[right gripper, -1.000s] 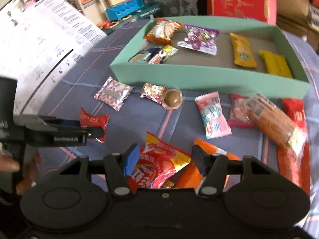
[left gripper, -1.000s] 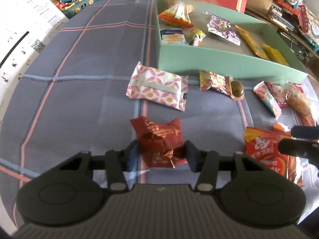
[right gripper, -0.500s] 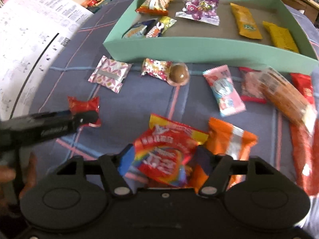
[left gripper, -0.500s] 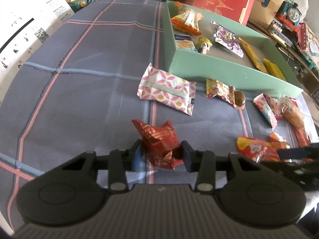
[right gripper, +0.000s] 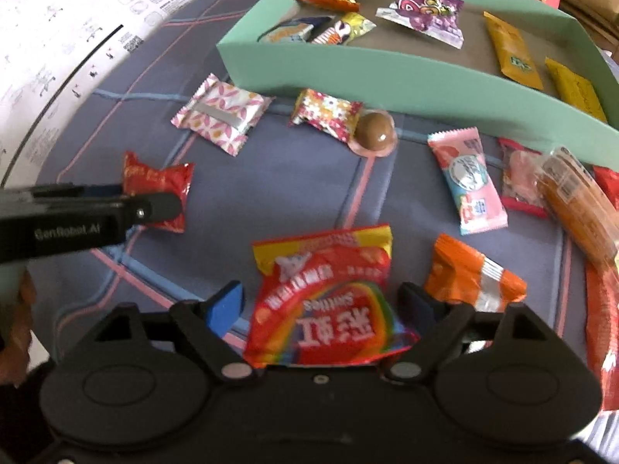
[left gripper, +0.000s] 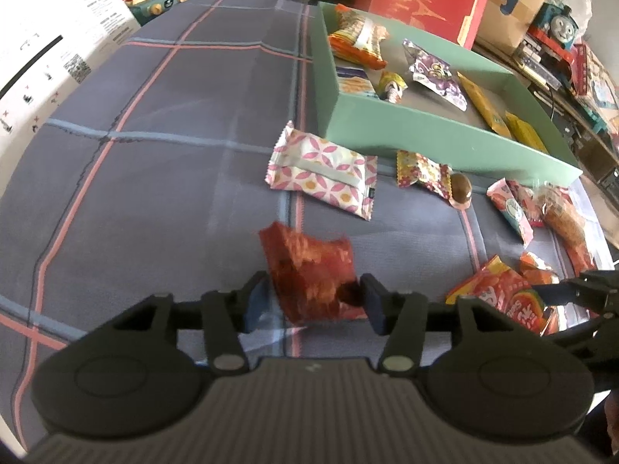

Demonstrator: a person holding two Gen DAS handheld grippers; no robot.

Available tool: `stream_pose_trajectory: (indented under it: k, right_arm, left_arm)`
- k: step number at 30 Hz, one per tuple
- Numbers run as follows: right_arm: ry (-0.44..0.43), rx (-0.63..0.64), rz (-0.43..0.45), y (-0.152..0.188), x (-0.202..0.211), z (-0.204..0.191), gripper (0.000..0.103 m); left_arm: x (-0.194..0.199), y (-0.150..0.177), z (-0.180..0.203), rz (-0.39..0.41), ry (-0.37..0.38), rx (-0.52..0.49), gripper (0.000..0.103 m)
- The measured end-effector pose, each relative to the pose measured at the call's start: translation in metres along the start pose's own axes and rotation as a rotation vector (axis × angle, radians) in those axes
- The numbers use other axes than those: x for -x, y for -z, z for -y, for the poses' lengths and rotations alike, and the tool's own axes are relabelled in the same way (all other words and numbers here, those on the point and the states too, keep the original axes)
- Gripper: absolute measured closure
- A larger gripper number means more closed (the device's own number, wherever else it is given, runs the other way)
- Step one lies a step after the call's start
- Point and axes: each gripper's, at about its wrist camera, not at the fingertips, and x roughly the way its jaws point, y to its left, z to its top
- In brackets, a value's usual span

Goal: Organize snacks
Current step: 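Carry the red foil bag and Skittles bag over the green box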

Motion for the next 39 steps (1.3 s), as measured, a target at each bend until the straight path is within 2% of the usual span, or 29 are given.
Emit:
stream_pose_trajectory:
  k: [1,4,6,7,14,20,25,29,33,39]
  right_arm:
    - [0.004,0.018,0.016,0.002,0.001,0.0,0.028]
    - [0.015,0.065,0.053,0.003,0.003,-0.005,0.036]
    - [0.01,0.067,0.068,0.001,0.004,-0.005,0.041]
    - [0.002,0.062,0.073,0.0,0.005,-0.004,0.044]
    - [-0.059,-0.003,0.131,-0.006,0.024,0.009,0.045]
    - [-0.115,-0.057,0.207,-0.018,0.05,0.025,0.045]
    - [-0.144,-0.108,0.28,-0.044,0.073,0.05,0.045]
    - [-0.145,-0.161,0.335,-0.073,0.085,0.075,0.045]
    - [-0.147,-0.232,0.359,-0.099,0.084,0.105,0.045]
    - [-0.127,-0.28,0.354,-0.13,0.07,0.133,0.044]
  left_arm:
    - [0.0,0.0,0.002,0.0,-0.005,-0.005,0.048]
    - [-0.001,0.0,0.003,0.0,-0.014,-0.003,0.048]
    - [0.0,-0.001,0.001,-0.001,-0.02,0.013,0.066]
    - [0.001,-0.001,0.0,-0.004,-0.019,0.019,0.066]
    - [0.013,-0.006,-0.001,0.018,-0.047,0.034,0.069]
    - [0.031,-0.023,0.008,0.042,-0.027,0.003,0.069]
    - [0.042,-0.061,0.029,0.089,-0.008,-0.049,0.069]
    - [0.036,-0.101,0.057,0.122,0.012,-0.094,0.069]
    - [0.019,-0.137,0.089,0.117,0.049,-0.124,0.069]
    - [-0.018,-0.165,0.124,0.08,0.035,-0.167,0.069]
